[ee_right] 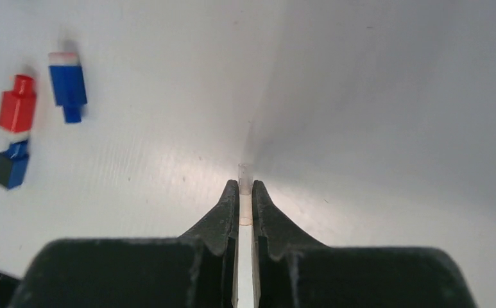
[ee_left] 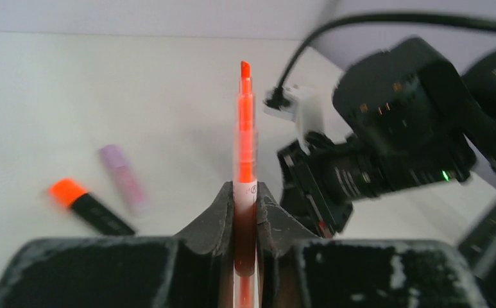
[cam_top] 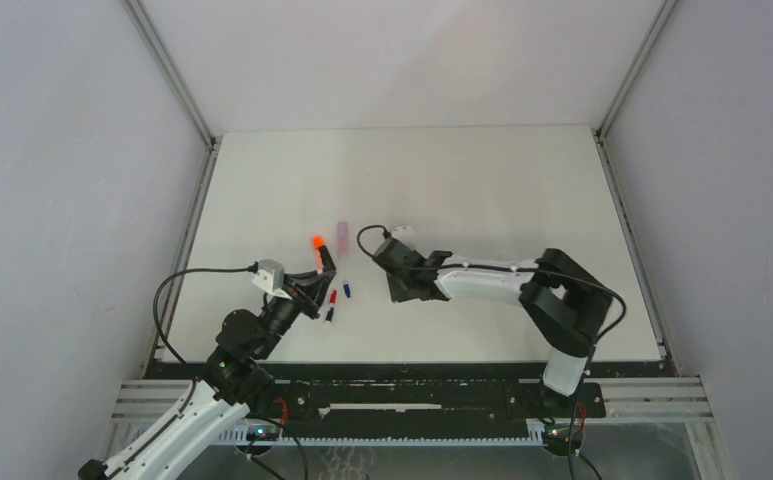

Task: Insert the pens into the pen caps
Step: Insert the pen cap onto the pen.

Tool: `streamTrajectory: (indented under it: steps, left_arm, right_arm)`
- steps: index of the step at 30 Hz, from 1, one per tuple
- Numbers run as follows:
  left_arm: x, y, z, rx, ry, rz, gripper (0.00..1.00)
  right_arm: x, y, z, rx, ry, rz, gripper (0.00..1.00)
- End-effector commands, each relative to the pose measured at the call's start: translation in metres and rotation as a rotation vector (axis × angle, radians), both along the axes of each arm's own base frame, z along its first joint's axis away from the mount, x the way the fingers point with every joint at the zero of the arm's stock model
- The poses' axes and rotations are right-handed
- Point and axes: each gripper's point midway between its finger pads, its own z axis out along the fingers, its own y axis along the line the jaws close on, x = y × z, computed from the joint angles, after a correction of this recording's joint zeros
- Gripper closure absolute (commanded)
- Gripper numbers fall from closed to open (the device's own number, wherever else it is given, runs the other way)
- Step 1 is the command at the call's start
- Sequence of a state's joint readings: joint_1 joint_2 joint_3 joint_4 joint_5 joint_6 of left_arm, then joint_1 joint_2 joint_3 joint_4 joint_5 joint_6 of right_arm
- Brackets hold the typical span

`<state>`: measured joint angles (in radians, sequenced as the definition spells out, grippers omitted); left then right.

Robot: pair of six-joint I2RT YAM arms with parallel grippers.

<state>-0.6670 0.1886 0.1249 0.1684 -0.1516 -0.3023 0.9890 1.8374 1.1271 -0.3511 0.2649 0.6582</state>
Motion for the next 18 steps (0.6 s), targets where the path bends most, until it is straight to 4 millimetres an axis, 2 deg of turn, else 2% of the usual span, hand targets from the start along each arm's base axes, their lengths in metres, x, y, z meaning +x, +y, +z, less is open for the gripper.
streamTrajectory:
  steps: [1,5,11,14,18]
  left_arm:
    - [-0.038,-0.049,0.028,-0.086,-0.098,-0.353,1.0]
    - [-0.065,-0.072,0.039,-0.109,-0.134,-0.556,1.0]
    - [-0.078,-0.08,0.043,-0.116,-0.153,-0.646,1.0]
    - [-0.081,-0.081,0.045,-0.115,-0.164,-0.662,1.0]
    - [-0.084,-0.082,0.045,-0.11,-0.169,-0.672,1.0]
  right_arm:
    - [0.003,0.013,0.079,0.221,-0.109,0.093,1.0]
    - [0.0,0.015,0.138,0.418,-0.202,0.13,1.0]
    - [-0.016,0.022,0.238,0.773,-0.401,0.237,1.0]
    - [-0.027,0.024,0.273,0.922,-0.479,0.289,1.0]
    - [-0.039,0.028,0.303,1.053,-0.546,0.348,1.0]
